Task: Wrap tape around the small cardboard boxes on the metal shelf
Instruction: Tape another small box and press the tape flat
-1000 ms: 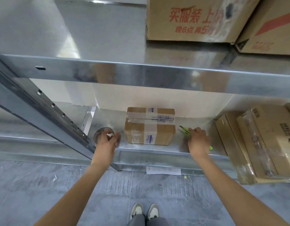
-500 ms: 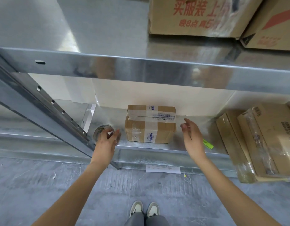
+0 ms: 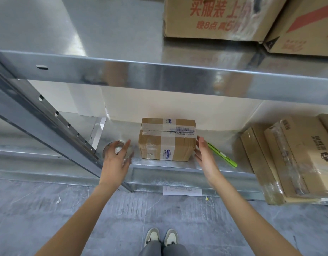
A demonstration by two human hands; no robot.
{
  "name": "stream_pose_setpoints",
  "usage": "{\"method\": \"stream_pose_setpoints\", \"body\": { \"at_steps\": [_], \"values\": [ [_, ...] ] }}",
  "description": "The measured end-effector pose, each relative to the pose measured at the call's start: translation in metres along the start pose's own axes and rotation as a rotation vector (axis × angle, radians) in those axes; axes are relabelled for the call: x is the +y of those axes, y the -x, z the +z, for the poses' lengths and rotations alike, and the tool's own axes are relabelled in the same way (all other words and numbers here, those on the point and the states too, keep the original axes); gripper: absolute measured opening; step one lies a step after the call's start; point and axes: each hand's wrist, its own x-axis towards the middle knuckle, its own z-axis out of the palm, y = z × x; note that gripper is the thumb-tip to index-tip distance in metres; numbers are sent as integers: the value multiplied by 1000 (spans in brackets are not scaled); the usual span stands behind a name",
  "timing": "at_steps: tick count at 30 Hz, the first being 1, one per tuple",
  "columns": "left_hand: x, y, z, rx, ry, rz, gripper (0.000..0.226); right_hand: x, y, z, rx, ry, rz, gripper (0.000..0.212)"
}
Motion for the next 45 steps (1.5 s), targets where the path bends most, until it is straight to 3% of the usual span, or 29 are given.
{"method": "stream_pose_setpoints", "body": {
  "at_steps": [3,7,11,14,17,22,25,28,31,34,38,45],
  "values": [
    [14,5,1,65,86,59,46,1,4,6,-27,-61,30,67],
    [45,15,5,-68,488,15,42,-1,9,10,-9,-50,122,89],
    [62,26,2,24,629,-18,40,-14,18,2,65,104,181,112],
    [70,29,2,43,673,-57,45,-15,20,-7,112,242,73,85],
    [78,25,8,-38,651,-142,38,-8,19,-12,93,403,49,58],
    [92,21,14,-177,832,-316,39,-4,11,-9,176,596,-3,49],
    [97,21,14,-216,932,-300,44,-20,9,2,347,829,-271,54],
    [95,21,15,-225,968,-286,43,-50,0,31,141,860,-485,57],
    [95,21,15,-234,966,-270,41,-69,-18,62,-193,921,-472,60],
    [95,20,14,-244,963,-272,40,-69,-32,74,-377,1055,-393,66],
    [95,20,16,-236,1003,-290,43,-48,-31,68,-384,1339,-442,71],
    [91,12,18,-235,1051,-273,43,-20,5,51,-336,1553,-652,82]
  ]
}}
